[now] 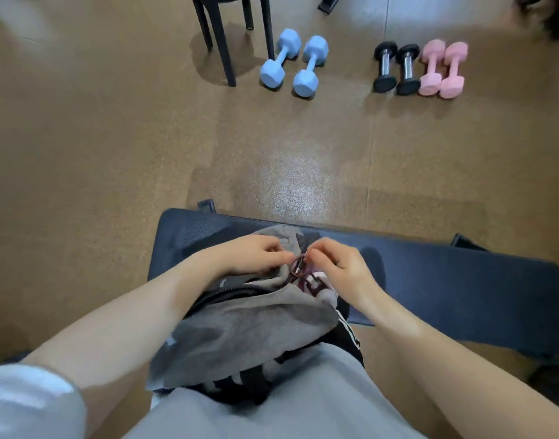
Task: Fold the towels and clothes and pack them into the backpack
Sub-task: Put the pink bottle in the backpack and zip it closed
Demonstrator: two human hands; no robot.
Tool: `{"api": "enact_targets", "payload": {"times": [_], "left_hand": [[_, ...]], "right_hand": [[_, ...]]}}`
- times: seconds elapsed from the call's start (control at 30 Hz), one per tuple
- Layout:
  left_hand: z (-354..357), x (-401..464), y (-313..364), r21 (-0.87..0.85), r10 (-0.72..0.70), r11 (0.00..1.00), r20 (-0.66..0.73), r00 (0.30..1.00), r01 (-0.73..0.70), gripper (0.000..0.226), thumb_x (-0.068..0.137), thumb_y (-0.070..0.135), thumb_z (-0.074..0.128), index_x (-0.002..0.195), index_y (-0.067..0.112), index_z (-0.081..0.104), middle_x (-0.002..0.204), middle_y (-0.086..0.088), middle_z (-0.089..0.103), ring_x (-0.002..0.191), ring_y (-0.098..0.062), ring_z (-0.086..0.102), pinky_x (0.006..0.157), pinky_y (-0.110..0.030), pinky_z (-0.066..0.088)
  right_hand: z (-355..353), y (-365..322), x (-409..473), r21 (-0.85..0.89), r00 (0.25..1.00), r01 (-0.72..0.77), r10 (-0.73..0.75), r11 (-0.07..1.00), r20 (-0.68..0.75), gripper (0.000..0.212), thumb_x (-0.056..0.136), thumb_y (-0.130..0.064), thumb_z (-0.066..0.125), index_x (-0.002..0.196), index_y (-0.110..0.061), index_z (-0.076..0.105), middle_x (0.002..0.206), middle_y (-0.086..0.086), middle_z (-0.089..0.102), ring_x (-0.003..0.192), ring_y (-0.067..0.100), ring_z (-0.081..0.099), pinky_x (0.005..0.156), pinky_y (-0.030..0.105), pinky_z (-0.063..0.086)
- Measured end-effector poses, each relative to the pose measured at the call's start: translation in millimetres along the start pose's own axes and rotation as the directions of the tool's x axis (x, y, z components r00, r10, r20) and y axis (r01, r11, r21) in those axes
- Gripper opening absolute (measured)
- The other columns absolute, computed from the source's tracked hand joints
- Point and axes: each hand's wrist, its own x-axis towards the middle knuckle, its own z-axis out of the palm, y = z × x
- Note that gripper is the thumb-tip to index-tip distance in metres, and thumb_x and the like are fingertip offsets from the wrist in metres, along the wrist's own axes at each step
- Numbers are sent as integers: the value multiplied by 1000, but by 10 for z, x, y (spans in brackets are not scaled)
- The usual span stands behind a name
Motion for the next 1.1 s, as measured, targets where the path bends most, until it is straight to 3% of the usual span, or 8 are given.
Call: {"api": "enact_targets", "payload": {"times": [0.1, 0.3, 0.43, 0.63, 0.83, 0.9, 1.0, 1.1], "left_hand": [[-6, 162, 15, -10, -34, 999, 88, 996, 35, 49, 85, 57, 51, 98, 10, 59, 87, -1, 66, 76, -16, 61, 81, -32, 49], [-33, 397, -21, 260, -147, 963, 293, 945, 69, 66, 72, 65, 62, 99, 5, 56, 85, -12, 69, 61, -20, 59, 57, -26, 44], [71, 508, -44, 316, -148, 948, 300, 943, 48, 43, 68, 51, 72, 63, 12, 54, 55, -2, 58, 46, -15, 53, 54, -22, 43], [407, 457, -231, 300, -186, 950, 327, 926, 85, 21, 74, 21, 59, 57, 13, 49, 65, -12, 55, 58, -24, 49, 45, -19, 38], [307, 373, -361, -37, -79, 996, 159, 984, 86, 21, 85, 13, 51, 65, 13, 58, 64, -2, 53, 60, -11, 46, 55, -19, 36], [183, 296, -322, -377, -70, 922, 71, 995, 92, 27, 87, 3, 47, 63, 11, 54, 62, -4, 50, 54, -12, 46, 51, -20, 39], [-140, 222, -147, -711, -42, 703, -59, 997, -13, 33, 90, -5, 40, 64, 14, 48, 58, -1, 49, 48, -7, 49, 42, -14, 41], [-295, 207, 1, -607, 38, 788, -124, 992, -106, 30, 87, -7, 38, 69, 13, 50, 63, -2, 53, 59, -9, 55, 49, -14, 46]], "right_hand": [[-55, 209, 173, -220, 983, -176, 183, 960, 13, 12, 89, -19, 60, 97, -13, 66, 96, 2, 70, 86, 12, 59, 75, 19, 42], [262, 399, 328, -323, 949, -179, 250, 929, 192, 46, 80, -31, 69, 122, -20, 57, 118, -1, 64, 110, 14, 58, 97, 28, 43], [322, 402, 348, -296, 959, -139, 202, 945, 197, 24, 80, -7, 63, 102, -14, 67, 96, -3, 70, 93, 10, 63, 85, 21, 46], [217, 247, 160, -61, 896, -302, 305, 951, 323, 41, 75, 18, 40, 84, -15, 64, 64, -9, 61, 49, 1, 53, 48, 17, 43], [92, 154, 91, 28, 812, -421, 363, 907, 456, 18, 69, -15, 52, 68, -11, 69, 73, 11, 62, 65, 16, 53, 61, 23, 43], [73, 196, 182, -24, 825, -416, 388, 909, 411, 12, 84, -17, 59, 82, -9, 68, 80, 5, 62, 70, 15, 55, 66, 20, 42], [131, 314, 311, -456, 839, -131, 344, 880, 422, 33, 85, -10, 61, 118, -15, 62, 113, 1, 61, 100, 20, 59, 88, 23, 41], [220, 363, 300, -628, 819, 92, 300, 773, 489, 39, 83, -14, 62, 122, -20, 60, 127, 0, 53, 113, 20, 52, 83, 24, 38]]}}
